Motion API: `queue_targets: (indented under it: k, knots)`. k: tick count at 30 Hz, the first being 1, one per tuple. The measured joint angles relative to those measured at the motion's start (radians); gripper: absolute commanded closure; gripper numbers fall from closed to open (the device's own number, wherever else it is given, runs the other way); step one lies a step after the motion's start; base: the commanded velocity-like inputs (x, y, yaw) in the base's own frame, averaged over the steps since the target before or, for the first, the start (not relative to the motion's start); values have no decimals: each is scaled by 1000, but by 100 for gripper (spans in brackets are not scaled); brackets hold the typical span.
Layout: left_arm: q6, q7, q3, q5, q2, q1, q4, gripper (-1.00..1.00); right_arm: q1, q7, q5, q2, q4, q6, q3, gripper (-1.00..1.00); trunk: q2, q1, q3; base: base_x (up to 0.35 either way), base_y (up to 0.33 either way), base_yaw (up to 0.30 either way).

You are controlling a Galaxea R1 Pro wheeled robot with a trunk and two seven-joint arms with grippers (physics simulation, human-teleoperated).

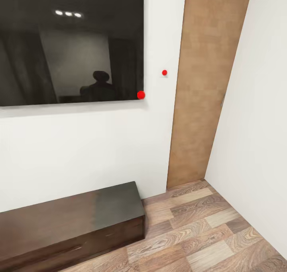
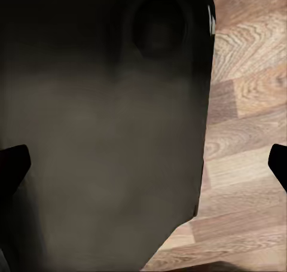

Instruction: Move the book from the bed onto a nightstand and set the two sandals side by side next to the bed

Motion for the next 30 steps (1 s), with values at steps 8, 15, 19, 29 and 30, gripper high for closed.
queue_targets:
  k: [8,15,19,29,30]
  knots:
    - [-41,29,-37,-8,-45,-45,-46,-100,-29,-25,19,8,-46,-42,-1,-100,0,0,1,0,0,0]
    - [-81,30,-37,-8,-84,-85,-86,-100,-30,-25,10,9,-85,-81,-4,-100,0,0,1,0,0,0]
    - [-103,30,-37,-8,-107,-108,-109,-100,-30,-25,10,9,-108,-89,-4,-100,0,0,1,0,0,0]
    - [-127,30,-35,-8,-111,-131,-165,-100,-30,-26,9,9,-164,-90,-5,-100,0,0,1,0,0,0]
    - [-127,30,-35,-8,-111,-131,-171,-100,-30,-27,9,9,-170,-90,-5,-100,0,0,1,0,0,0]
